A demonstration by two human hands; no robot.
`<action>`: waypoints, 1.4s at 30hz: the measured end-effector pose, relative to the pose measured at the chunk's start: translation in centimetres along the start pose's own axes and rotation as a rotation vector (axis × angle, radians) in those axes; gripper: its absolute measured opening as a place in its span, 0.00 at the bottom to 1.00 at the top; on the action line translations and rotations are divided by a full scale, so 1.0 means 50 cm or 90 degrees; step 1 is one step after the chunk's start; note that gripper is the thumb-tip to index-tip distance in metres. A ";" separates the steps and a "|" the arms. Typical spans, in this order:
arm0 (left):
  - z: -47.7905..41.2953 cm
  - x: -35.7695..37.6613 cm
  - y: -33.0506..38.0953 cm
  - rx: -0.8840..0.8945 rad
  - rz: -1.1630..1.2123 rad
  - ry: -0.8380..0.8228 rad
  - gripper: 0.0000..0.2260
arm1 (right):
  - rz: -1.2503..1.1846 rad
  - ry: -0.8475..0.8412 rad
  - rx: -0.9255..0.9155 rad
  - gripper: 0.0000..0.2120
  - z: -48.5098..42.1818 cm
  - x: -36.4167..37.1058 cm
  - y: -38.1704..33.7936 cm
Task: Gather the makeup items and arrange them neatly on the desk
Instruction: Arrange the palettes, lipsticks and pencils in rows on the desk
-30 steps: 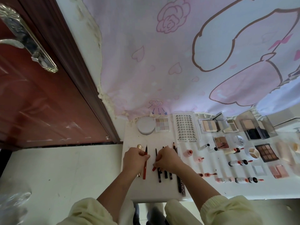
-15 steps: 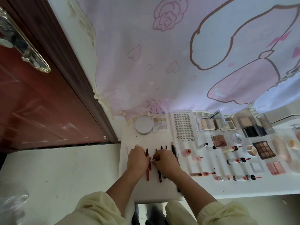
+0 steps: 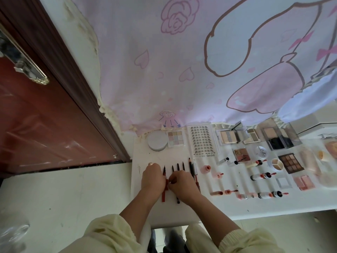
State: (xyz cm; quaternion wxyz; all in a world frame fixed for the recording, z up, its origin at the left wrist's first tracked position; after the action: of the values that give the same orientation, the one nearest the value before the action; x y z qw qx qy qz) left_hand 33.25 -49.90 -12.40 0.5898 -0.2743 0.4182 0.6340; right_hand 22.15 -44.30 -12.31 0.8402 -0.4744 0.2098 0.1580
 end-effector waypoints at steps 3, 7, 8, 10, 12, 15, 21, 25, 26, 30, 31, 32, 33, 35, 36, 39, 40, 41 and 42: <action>0.003 0.001 -0.004 -0.002 0.008 0.003 0.04 | -0.010 0.007 -0.002 0.09 0.001 -0.002 0.000; 0.013 -0.007 -0.006 0.001 0.011 0.012 0.02 | -0.009 0.007 -0.005 0.10 0.004 -0.006 -0.004; 0.016 -0.012 -0.007 0.000 0.013 0.006 0.02 | -0.006 0.007 -0.007 0.10 0.004 -0.008 -0.005; 0.018 -0.021 -0.015 -0.002 0.041 0.001 0.04 | 0.001 0.006 -0.015 0.10 0.001 -0.014 -0.015; 0.015 -0.041 -0.027 -0.003 0.084 0.014 0.05 | 0.001 0.005 -0.027 0.10 -0.007 -0.025 -0.029; 0.014 -0.093 -0.054 -0.006 0.118 0.082 0.03 | -0.007 0.013 -0.051 0.08 -0.021 -0.043 -0.060; 0.028 -0.079 -0.122 -0.044 0.112 0.062 0.05 | -0.041 -0.008 -0.052 0.07 -0.040 -0.014 -0.089; 0.043 -0.022 -0.129 -0.034 0.078 -0.034 0.13 | -0.061 -0.022 0.002 0.07 -0.050 0.024 -0.079; 0.047 -0.010 -0.130 -0.033 0.070 -0.056 0.15 | -0.067 -0.022 0.015 0.09 -0.053 0.030 -0.077; 0.052 0.022 -0.137 -0.030 0.041 -0.110 0.16 | -0.074 -0.024 0.062 0.14 -0.064 0.055 -0.068; 0.051 0.025 -0.136 -0.027 0.036 -0.121 0.16 | -0.071 -0.024 0.073 0.14 -0.066 0.061 -0.067; 0.051 0.029 -0.135 -0.022 0.031 -0.129 0.15 | -0.069 -0.026 0.080 0.14 -0.068 0.066 -0.066; 0.049 0.029 -0.134 -0.019 0.030 -0.134 0.14 | -0.066 -0.029 0.084 0.13 -0.070 0.070 -0.068; 0.044 0.028 -0.137 -0.017 0.033 -0.145 0.11 | -0.058 -0.032 0.091 0.11 -0.072 0.082 -0.072; 0.041 0.026 -0.140 -0.018 0.034 -0.148 0.10 | -0.059 -0.031 0.094 0.11 -0.073 0.086 -0.073; 0.038 0.020 -0.148 -0.007 0.037 -0.163 0.11 | -0.085 -0.017 0.119 0.11 -0.074 0.092 -0.070; 0.038 0.019 -0.149 0.006 0.039 -0.173 0.10 | -0.098 -0.012 0.132 0.11 -0.075 0.093 -0.067; 0.039 0.019 -0.148 0.022 0.042 -0.185 0.09 | -0.115 -0.008 0.145 0.12 -0.075 0.092 -0.063; 0.039 0.019 -0.148 0.040 0.048 -0.197 0.07 | -0.139 -0.001 0.157 0.14 -0.075 0.091 -0.060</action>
State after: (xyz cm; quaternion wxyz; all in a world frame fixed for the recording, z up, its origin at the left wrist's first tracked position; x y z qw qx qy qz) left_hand 40.64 -48.10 -13.75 0.6312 -0.1388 0.3522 0.6769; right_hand 26.70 -48.74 -14.14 0.9043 -0.3878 0.1743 0.0393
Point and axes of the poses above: each hand's wrist, its own z-axis away from the middle knuckle, its own x-axis out of the palm, y = z × x, the point moved 10 cm from there along -z, towards the middle knuckle, and after that the axes turned 15 degrees about -z, right-handed, at the moved point
